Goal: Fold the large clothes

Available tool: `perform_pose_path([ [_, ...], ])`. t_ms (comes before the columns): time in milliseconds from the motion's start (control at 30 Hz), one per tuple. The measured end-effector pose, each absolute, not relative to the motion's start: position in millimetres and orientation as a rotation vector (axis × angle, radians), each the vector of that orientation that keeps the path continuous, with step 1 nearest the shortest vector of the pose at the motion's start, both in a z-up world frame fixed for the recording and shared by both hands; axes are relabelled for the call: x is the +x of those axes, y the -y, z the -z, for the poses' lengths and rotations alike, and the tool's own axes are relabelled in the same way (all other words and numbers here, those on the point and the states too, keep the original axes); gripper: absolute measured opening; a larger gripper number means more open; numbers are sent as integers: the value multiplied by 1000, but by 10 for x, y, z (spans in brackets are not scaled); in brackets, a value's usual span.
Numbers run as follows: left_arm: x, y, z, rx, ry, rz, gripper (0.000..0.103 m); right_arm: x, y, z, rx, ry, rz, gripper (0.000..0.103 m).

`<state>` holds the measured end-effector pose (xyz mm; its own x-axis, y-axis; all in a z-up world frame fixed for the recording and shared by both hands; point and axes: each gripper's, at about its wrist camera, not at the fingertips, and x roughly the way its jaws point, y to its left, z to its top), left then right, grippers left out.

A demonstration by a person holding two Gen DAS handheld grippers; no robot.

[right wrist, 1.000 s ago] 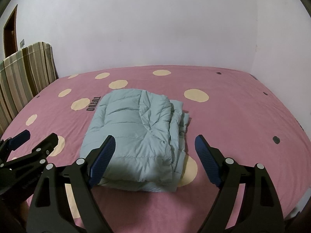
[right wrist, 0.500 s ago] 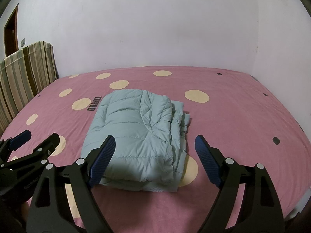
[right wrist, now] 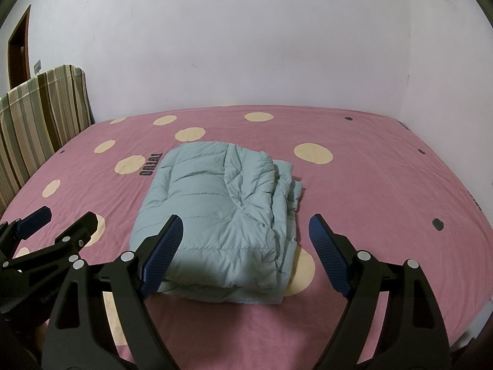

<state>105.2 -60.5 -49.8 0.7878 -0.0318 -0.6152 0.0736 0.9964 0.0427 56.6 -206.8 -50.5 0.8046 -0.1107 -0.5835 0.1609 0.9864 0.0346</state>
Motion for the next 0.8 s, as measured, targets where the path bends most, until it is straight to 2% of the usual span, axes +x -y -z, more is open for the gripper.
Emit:
perform_pose_path([
  [700,1040,596,494,62,-663,58,81,551,2013,478,77,-617,144,84],
  [800,1039,593,493,60,-662,59,81,548,2009,470,74,-613,146,91],
])
